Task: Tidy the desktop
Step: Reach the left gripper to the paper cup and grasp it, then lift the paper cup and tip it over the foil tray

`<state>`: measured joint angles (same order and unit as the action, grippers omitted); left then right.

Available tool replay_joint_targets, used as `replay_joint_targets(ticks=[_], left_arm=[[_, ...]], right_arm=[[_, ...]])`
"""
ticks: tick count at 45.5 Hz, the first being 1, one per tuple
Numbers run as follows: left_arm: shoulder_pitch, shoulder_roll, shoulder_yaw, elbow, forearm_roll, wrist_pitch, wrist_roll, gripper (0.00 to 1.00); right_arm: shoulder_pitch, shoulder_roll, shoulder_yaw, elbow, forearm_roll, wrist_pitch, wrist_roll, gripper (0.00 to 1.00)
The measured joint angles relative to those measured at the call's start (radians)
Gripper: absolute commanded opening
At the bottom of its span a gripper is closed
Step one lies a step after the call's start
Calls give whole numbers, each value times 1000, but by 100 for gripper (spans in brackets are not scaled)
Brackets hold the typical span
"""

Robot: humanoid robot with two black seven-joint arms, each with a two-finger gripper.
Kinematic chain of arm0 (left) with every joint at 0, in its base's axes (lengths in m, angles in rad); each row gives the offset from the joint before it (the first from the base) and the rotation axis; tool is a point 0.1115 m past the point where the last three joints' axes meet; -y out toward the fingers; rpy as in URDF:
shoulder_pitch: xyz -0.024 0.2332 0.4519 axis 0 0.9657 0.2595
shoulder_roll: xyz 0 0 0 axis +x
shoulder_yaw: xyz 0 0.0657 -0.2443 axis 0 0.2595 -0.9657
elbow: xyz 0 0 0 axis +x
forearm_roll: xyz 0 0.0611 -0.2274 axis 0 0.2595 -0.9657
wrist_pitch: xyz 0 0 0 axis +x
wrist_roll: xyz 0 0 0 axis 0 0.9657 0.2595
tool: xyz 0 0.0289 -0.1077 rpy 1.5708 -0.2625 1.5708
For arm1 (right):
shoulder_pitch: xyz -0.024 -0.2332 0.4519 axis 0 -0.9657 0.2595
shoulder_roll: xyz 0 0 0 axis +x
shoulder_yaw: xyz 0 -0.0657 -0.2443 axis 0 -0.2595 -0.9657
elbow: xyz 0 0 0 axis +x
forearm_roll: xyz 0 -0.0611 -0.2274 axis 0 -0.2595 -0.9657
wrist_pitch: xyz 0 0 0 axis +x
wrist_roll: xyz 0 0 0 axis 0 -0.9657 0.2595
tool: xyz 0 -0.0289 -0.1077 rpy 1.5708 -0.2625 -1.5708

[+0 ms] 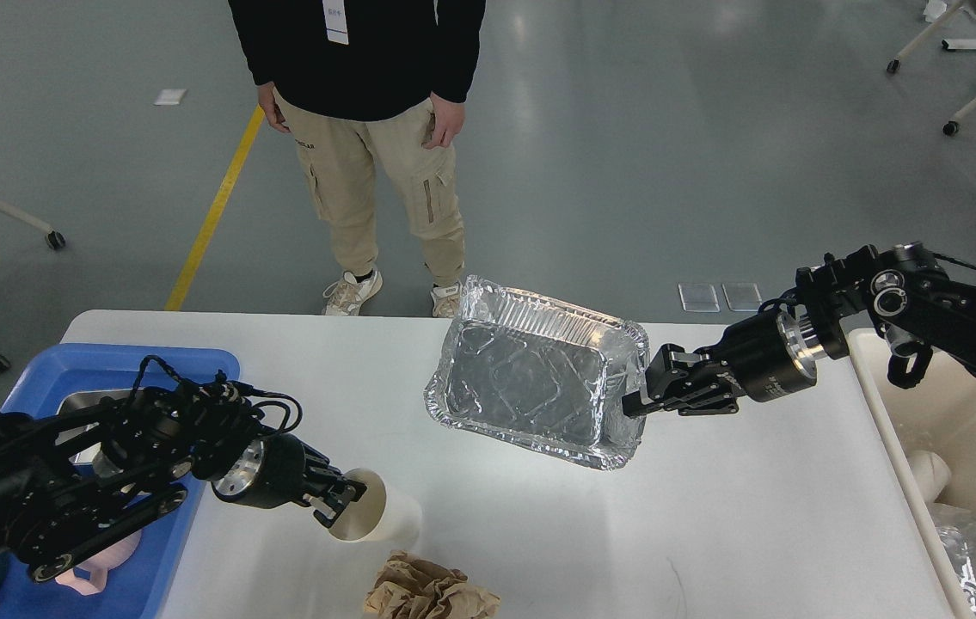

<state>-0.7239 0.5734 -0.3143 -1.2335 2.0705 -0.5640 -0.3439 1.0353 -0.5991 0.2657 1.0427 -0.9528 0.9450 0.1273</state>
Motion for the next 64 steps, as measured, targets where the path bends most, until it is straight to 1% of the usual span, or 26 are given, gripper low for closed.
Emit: replay_joint_targets(ticks=[4, 12, 17, 23, 32, 38, 46, 55, 58, 64], left_arm=[[4, 69, -3, -53, -2, -1, -24, 3], [49, 213, -30, -174, -10, 8, -38, 3], [89, 273, -94, -216, -33, 31, -49, 3], [128, 339, -196, -261, -103, 37, -63, 4], [140, 424, -343, -331, -270, 30, -67, 5], [136, 481, -398, -376, -342, 20, -71, 5], [138, 560, -435, -407, -396, 15, -113, 5], [132, 606, -505, -412, -446, 5, -123, 5], [112, 604, -534, -412, -457, -20, -121, 5], [27, 566, -553, -403, -462, -83, -106, 7]], right_arm=[[-1, 4, -1, -3, -1, -1, 0, 0], [-1, 5, -5, -7, -3, -3, -5, 0], [0, 7, -8, -7, -3, -3, -9, 0], [0, 16, -30, -6, -2, -1, -19, 0], [8, 45, -50, -7, -1, 0, -30, 0], [11, 55, -57, -9, -1, 0, -32, 0], [15, 74, -86, -14, -9, 0, -39, 0], [20, 111, -115, -38, -13, 0, -47, 0], [26, 117, -120, -39, -13, 0, -48, 0], [44, 123, -130, -38, -14, 0, -49, 0]])
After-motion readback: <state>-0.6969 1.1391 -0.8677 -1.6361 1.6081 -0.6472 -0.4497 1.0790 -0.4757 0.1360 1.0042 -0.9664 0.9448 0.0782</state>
